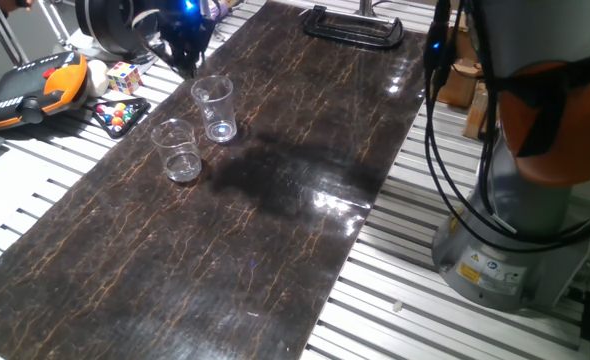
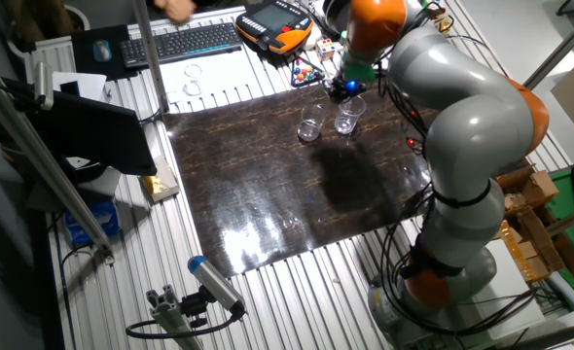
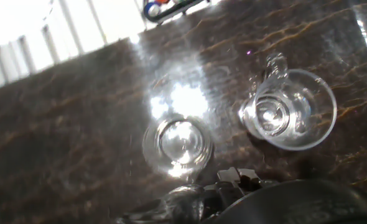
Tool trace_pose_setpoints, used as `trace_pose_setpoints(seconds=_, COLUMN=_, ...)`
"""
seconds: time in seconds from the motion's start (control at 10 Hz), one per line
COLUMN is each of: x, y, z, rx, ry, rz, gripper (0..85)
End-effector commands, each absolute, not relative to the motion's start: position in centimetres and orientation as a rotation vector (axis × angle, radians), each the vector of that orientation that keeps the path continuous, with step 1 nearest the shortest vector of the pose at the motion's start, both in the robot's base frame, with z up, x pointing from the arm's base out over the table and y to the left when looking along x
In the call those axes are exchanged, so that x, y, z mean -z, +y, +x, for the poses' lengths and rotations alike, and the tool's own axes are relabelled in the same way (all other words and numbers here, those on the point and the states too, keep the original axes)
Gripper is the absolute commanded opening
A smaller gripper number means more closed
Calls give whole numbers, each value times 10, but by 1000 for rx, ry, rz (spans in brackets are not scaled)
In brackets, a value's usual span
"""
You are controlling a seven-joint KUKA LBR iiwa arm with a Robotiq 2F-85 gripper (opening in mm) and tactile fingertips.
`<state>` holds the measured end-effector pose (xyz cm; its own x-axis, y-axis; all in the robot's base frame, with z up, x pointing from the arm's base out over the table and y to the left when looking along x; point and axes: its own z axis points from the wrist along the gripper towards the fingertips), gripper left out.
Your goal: Pour the water from one cup into another empty cup
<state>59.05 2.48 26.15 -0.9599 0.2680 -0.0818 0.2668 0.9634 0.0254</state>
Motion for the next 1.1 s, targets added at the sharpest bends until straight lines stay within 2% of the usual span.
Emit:
trace_pose_setpoints(seconds=0.0, x=-265, y=25, z=587, rx=-21, ry=3043, rz=368, gripper=7)
trace_pose_setpoints(seconds=0.5, x=-273, y=24, z=573, rx=-12, ry=3086, rz=177, gripper=7)
trace_pose_setpoints(seconds=1.0, x=-272, y=20, z=572, rx=-58, ry=3112, rz=52, gripper=7)
